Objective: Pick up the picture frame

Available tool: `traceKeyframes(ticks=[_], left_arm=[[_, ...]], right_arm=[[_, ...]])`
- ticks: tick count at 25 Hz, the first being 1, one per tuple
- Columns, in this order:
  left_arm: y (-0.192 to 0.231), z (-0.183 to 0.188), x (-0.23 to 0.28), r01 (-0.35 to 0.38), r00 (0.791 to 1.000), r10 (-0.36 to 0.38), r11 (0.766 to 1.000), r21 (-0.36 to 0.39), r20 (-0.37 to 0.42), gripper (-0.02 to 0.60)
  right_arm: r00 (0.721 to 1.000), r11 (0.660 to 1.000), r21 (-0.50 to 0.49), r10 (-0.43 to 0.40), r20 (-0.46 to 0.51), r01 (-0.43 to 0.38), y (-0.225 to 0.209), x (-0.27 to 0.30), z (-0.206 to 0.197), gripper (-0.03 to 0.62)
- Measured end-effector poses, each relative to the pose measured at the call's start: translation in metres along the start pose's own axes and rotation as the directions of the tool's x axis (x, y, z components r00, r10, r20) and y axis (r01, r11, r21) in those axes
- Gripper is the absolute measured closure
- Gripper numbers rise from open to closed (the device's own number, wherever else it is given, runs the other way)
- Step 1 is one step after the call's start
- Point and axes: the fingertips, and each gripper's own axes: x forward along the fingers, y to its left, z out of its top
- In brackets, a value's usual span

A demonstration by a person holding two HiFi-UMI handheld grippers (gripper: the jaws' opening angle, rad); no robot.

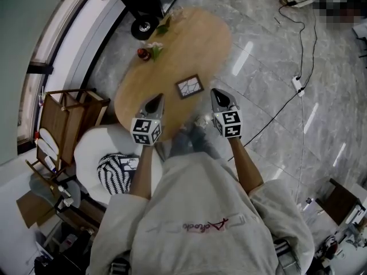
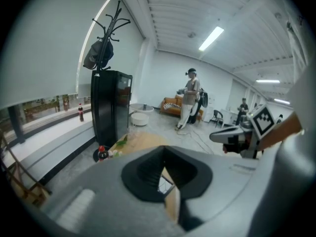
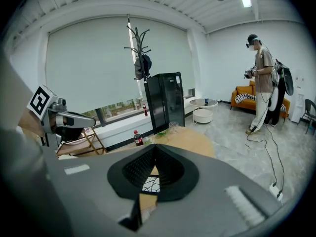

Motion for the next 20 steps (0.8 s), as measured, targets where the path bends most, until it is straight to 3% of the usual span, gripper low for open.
traceKeyframes(ticks=[20], left_arm=[[0.023,-0.039,0.022,0.013,0.999,-0.016,0.998,-0.063,-0.05,0.581]], right_arm=[[0.998,1.0,0.015,-0.004,-0.063,0.005,0.0,0.036,-0.03,0.591]])
